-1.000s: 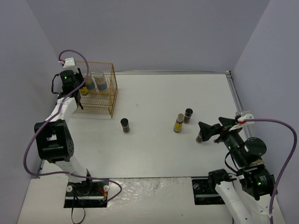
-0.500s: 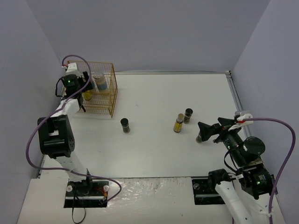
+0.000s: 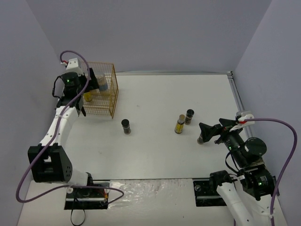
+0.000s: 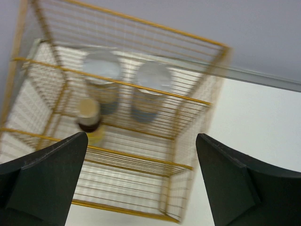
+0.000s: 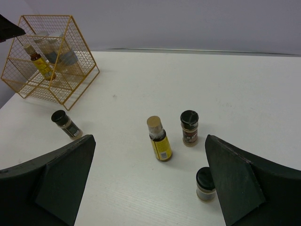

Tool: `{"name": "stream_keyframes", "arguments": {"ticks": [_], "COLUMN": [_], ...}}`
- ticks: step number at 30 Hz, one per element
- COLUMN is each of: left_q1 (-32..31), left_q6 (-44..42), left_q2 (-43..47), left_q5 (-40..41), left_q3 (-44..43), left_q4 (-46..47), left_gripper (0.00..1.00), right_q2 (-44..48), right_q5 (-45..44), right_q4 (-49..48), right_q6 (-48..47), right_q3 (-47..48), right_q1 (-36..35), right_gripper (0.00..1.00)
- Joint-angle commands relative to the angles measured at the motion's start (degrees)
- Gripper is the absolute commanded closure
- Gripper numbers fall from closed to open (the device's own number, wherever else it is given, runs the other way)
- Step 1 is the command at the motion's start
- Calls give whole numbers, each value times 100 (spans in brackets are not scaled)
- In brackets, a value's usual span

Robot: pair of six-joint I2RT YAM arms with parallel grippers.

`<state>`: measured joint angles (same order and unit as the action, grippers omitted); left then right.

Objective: Organize the condiment bottles

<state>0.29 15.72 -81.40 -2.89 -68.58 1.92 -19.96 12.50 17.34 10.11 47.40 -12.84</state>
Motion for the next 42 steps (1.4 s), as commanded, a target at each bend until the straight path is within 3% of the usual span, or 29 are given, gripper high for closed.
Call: {"name": "stream_keyframes", "arguments": {"ticks": [1,7,13,17,27,33,42], "left_q1": [-1188,-2965,-4340,-4843,-5189,-5197,-5317], "left_q6": [133,-125,-463,-619,-830,-904,-954], "left_q2": [816,616,-250,-902,-1950,-2401,-2723], "left_q5": [-711,-929,-1016,-1169,-1147,-1043,-1012], "left_q3": [229,894,709,320,-474,-924,-1196], "left_q4": [203,1166,1930,2180,2340,2158,2172], "left_gripper": [3,3,3,3,4,10,29], "right_q2": [-177,-163,-72,17,162,203,182], "right_q5": [121,166,88,-42,-162,-267,-280], "right_q4": [-543,-538,-527,-486,-206,-72,-55], "right_q6": [48,79,105,120,158,145,140], "right_q3": [199,203,267,302,420,432,436], "right_q1": [-17,-17,-20,-25,-18,-17,-25], "right_gripper": [0,0,0,0,0,0,0]}}
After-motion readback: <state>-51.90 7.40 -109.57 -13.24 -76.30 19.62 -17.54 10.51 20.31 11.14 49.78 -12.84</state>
